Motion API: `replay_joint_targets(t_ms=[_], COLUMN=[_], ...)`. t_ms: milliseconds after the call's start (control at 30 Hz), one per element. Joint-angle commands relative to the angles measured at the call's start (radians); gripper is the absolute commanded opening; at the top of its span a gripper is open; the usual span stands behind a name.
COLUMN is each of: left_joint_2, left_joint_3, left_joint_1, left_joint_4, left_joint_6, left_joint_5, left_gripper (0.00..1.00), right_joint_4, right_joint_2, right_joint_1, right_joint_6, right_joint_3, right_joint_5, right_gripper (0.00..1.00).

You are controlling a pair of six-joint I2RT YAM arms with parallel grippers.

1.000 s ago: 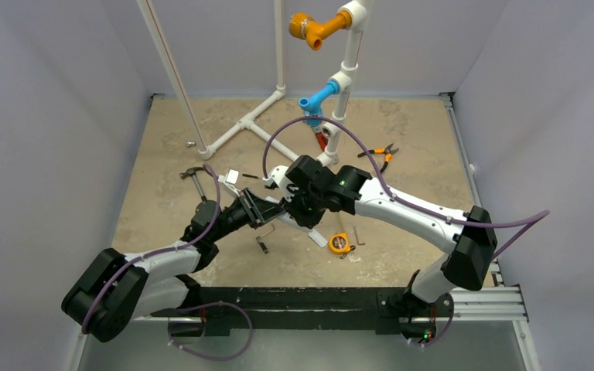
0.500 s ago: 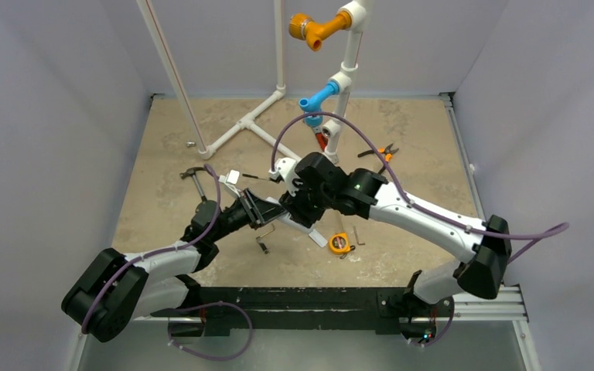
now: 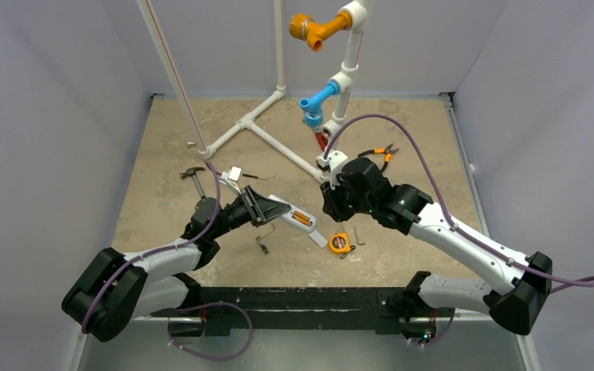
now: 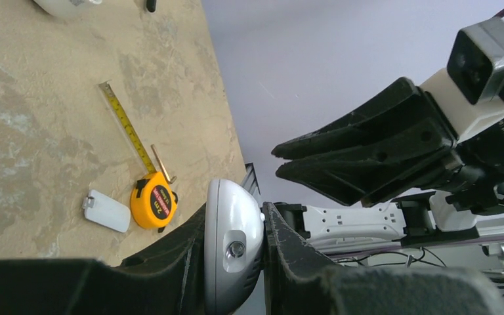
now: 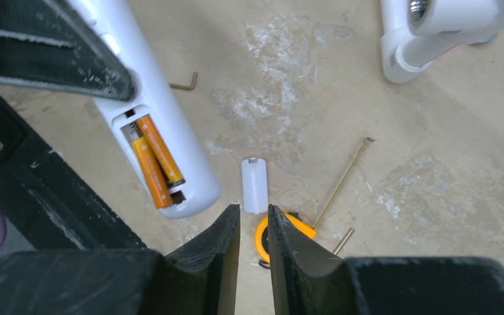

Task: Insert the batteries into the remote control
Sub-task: Load the battery into the remote control.

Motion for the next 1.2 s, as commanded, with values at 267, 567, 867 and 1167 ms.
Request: replay_joint_targets(t_ms=[267, 567, 867, 1167], left_joint_2=[-0.002, -0.001, 0.0, -0.001], left_joint_3=[0.077, 0.087, 0.081, 0.078], left_joint_1=[0.002, 0.003, 0.003, 0.004], left_joint_4=[0.055, 0.042, 0.048, 0.053], left_joint_6=[-0.026, -0.021, -0.022, -0.022], left_joint_5=[0.034, 0.029, 0.026, 0.026], left_gripper=[0.0, 0.0, 0.0, 0.0], right_joint_4=[0.03, 0.057, 0.079, 0.097], right_joint_2=[-0.094, -0.082, -0.04, -0.022], right_joint_1=[-0.004, -0.003, -0.004, -0.002], right_joint_6=[0.019, 0.013, -0.011, -0.012], right_joint_3=[-0.074, -0.074, -0.054, -0.044], right_joint_5=[-0.232, -0.302, -0.32, -0.327], right_gripper=[0.11, 0.1, 0.1, 0.1])
